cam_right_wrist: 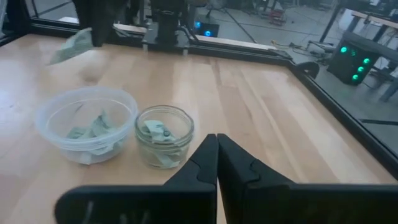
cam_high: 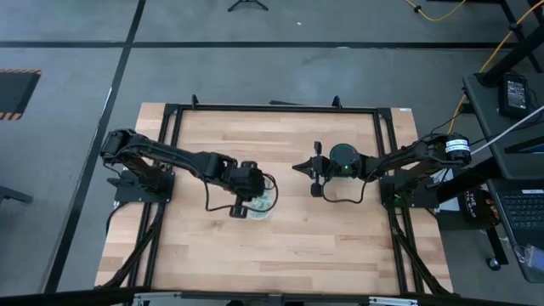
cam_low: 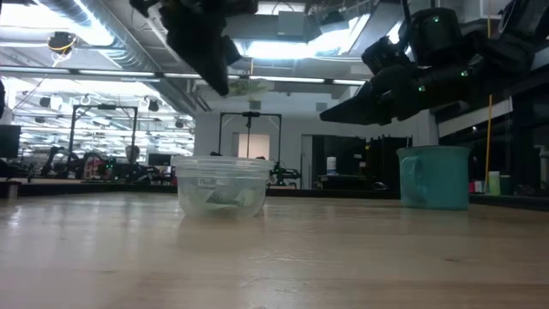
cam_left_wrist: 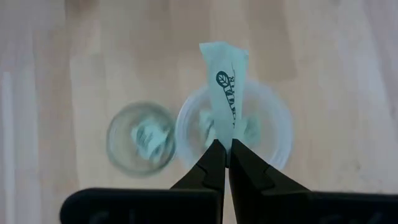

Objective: Pick and place items into bin
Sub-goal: Put the transparent stevia packet into the transparent bin

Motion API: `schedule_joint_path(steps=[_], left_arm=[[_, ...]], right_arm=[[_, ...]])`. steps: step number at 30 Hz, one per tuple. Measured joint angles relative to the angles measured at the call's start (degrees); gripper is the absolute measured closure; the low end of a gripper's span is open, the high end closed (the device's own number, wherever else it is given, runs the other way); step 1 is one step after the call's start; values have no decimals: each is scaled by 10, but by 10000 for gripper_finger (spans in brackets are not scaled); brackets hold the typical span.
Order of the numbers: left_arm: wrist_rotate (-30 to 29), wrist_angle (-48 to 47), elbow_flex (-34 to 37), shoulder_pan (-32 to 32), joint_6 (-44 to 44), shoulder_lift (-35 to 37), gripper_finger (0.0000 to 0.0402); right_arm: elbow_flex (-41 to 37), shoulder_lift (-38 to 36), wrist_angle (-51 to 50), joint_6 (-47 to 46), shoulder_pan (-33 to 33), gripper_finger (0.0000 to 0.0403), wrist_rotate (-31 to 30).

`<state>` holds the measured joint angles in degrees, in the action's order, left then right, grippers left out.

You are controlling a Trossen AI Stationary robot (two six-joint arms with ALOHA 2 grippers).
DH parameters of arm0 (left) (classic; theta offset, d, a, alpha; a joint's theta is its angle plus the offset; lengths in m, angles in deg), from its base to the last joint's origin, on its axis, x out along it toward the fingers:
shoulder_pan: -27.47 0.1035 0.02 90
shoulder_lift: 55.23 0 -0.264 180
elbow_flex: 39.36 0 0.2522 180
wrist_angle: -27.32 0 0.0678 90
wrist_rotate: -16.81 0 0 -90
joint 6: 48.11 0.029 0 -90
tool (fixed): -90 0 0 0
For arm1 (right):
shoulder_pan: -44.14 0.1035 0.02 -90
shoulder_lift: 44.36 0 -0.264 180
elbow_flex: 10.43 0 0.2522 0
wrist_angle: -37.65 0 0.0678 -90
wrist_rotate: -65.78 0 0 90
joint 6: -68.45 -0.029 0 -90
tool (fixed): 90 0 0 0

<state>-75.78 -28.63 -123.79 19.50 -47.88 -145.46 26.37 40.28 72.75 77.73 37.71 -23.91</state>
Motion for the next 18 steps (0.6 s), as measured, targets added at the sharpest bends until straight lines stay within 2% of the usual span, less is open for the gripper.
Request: schedule_joint_path(steps=[5,18], left_arm=[[0,36,0,-19,-10,-20,398],[12,18,0,-18,-16,-93,398]], right_arm=[[0,0,1,2,4,398,0],[0,0,2,3,4,398,0]])
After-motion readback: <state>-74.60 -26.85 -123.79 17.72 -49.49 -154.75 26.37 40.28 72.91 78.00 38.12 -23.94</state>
